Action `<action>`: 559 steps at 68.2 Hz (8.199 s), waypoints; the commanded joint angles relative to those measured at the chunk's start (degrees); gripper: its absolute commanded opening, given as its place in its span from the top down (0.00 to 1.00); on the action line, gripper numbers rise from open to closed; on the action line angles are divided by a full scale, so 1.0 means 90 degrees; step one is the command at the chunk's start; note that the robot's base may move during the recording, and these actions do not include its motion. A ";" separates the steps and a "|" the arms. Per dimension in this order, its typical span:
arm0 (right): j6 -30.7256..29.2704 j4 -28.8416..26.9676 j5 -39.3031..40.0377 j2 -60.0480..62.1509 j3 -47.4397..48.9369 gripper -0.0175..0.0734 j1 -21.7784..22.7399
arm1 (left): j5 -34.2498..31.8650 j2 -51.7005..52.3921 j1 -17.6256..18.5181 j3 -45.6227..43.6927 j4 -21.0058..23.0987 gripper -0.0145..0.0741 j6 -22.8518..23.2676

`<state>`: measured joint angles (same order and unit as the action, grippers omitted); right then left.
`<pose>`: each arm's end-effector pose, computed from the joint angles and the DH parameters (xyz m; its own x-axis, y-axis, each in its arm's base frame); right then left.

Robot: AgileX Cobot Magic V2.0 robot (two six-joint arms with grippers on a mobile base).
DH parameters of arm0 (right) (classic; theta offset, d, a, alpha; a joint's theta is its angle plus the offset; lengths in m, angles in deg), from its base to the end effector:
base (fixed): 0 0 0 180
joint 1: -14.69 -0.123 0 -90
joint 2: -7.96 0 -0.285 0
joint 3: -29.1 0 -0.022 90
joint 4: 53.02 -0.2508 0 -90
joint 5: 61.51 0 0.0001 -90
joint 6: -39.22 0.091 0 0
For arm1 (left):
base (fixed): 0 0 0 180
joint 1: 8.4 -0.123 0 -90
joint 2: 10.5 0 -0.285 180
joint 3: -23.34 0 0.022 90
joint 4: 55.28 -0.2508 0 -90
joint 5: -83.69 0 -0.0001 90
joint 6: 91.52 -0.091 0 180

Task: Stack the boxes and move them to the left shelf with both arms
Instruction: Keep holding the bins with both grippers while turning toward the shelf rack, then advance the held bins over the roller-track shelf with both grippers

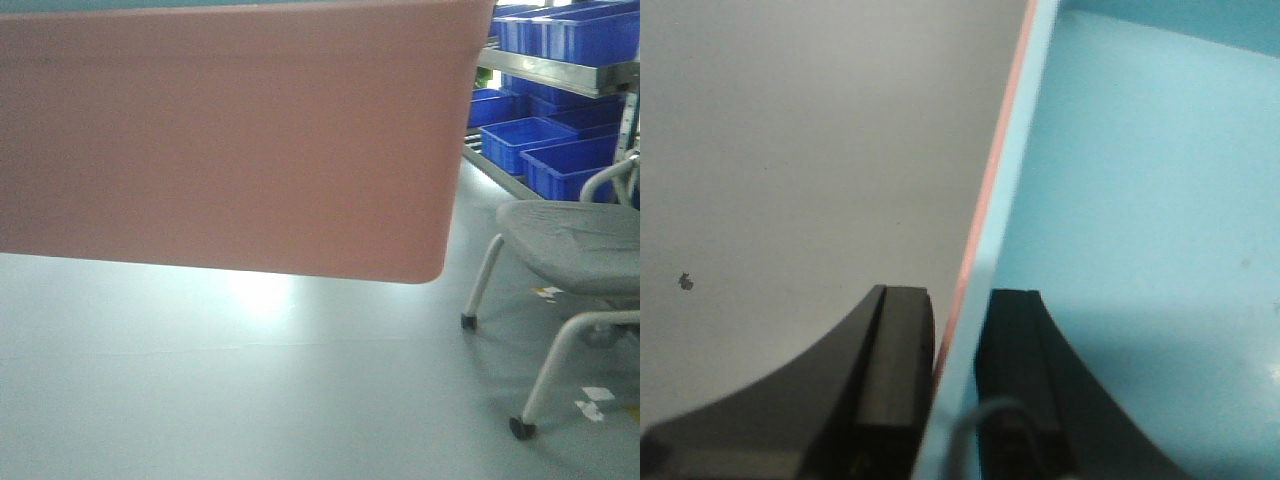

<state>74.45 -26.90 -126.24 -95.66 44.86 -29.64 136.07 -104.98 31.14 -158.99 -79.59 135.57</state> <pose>0.2817 0.2245 0.3589 -0.7675 -0.2403 -0.5942 -0.2117 0.9701 -0.1189 0.2708 -0.1851 0.3519 -0.7513 -0.0235 -0.6596 0.0614 0.9925 -0.1053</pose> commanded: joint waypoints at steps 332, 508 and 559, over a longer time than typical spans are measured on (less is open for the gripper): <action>0.0104 -0.0376 0.1396 0.0256 0.0244 0.77 -0.0157 | -0.1494 0.0287 0.0234 -0.0313 0.0426 0.84 0.0045; 0.0104 -0.0376 0.1396 0.0256 0.0244 0.77 -0.0157 | -0.1494 0.0287 0.0234 -0.0313 0.0426 0.84 0.0045; 0.0104 -0.0376 0.1396 0.0256 0.0244 0.77 -0.0157 | -0.1494 0.0287 0.0234 -0.0313 0.0426 0.84 0.0045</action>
<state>74.48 -26.90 -126.24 -95.66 44.86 -29.64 135.77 -104.98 31.14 -158.99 -79.59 135.57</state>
